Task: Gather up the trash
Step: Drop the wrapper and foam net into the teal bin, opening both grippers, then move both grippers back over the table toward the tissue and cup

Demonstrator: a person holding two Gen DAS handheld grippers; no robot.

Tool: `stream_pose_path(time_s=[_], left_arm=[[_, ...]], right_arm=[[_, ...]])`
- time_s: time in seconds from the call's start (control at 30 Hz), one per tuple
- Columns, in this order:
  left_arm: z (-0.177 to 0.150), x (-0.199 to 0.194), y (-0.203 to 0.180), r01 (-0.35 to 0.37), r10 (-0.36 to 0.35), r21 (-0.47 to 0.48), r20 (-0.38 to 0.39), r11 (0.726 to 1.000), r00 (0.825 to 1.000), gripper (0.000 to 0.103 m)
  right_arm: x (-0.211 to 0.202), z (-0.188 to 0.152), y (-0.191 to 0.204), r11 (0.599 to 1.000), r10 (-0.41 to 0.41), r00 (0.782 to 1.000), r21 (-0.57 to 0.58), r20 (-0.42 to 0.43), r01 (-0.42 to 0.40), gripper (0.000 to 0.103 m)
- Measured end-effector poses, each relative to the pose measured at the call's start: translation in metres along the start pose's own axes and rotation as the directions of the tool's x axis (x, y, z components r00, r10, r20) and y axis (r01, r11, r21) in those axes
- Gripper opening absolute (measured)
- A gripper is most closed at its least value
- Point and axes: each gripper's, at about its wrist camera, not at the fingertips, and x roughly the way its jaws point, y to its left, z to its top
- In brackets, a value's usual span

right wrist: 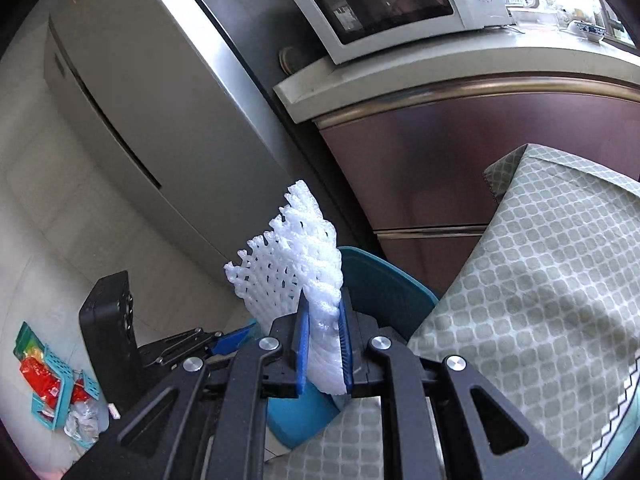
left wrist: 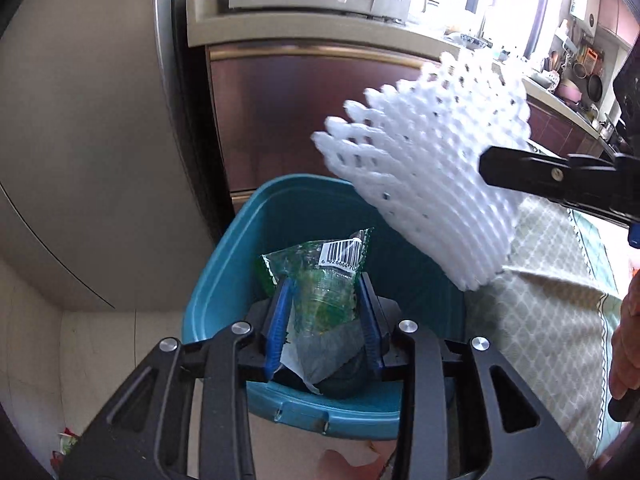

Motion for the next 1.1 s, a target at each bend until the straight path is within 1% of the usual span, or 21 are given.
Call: stream_pose_path(time_s=[0.17,0.23,0.3,0.5,0.63,0.73,0.83,0.97,1.07,1.1], left_arm=[[0.001,0.014,0.005,0.01,-0.01,-0.016,-0.03,1.0,0.999,0.039],[0.001,0.018,0.008,0.008,-0.009,-0.018,-0.041,1.0,0.999,0.04],[0.001,0.023,0.008,0.007,-0.008,-0.019,-0.051,1.0,0.999,0.043],[0.002,0.037,-0.002,0.002,-0.002,-0.004,-0.067,1.0,0.998,0.044],[-0.004,0.038,-0.005,0.0,-0.001,-0.011,-0.068,1.0,0.998,0.044],[-0.001,0.043,-0.006,0.004,-0.004,-0.011,-0.063,1.0,0.998,0.044],[-0.004,0.031,-0.014,0.017,-0.017,-0.007,-0.038,1.0,0.999,0.045],[-0.002,0.007,-0.025,0.045,-0.046,0.015,0.028,0.999,0.999,0.045],[0.002,-0.015,-0.043,0.085,-0.089,0.048,0.087,0.995,0.992,0.048],[0.003,-0.022,-0.051,0.1,-0.106,0.064,0.105,0.993,0.989,0.048]], right_arm=[[0.029,0.003,0.0,0.998,-0.056,0.997,0.009,-0.048,0.056,0.015],[0.038,0.004,0.003,0.997,-0.073,0.996,0.004,-0.058,0.073,0.018],[0.044,0.003,0.005,0.996,-0.085,0.994,0.0,-0.066,0.085,0.022],[0.051,0.0,0.004,0.995,-0.104,0.992,0.005,-0.071,0.104,0.034],[0.049,-0.001,-0.003,0.994,-0.106,0.992,0.011,-0.064,0.107,0.034],[0.038,-0.004,-0.006,0.995,-0.094,0.994,0.007,-0.047,0.095,0.034],[0.017,-0.009,-0.005,0.997,-0.07,0.997,-0.009,-0.015,0.07,0.034],[-0.024,-0.02,0.0,0.998,-0.043,0.998,-0.054,0.045,0.046,0.035],[-0.058,-0.033,0.002,0.994,-0.046,0.995,-0.093,0.09,0.054,0.041],[-0.07,-0.038,0.001,0.993,-0.043,0.993,-0.104,0.107,0.055,0.042]])
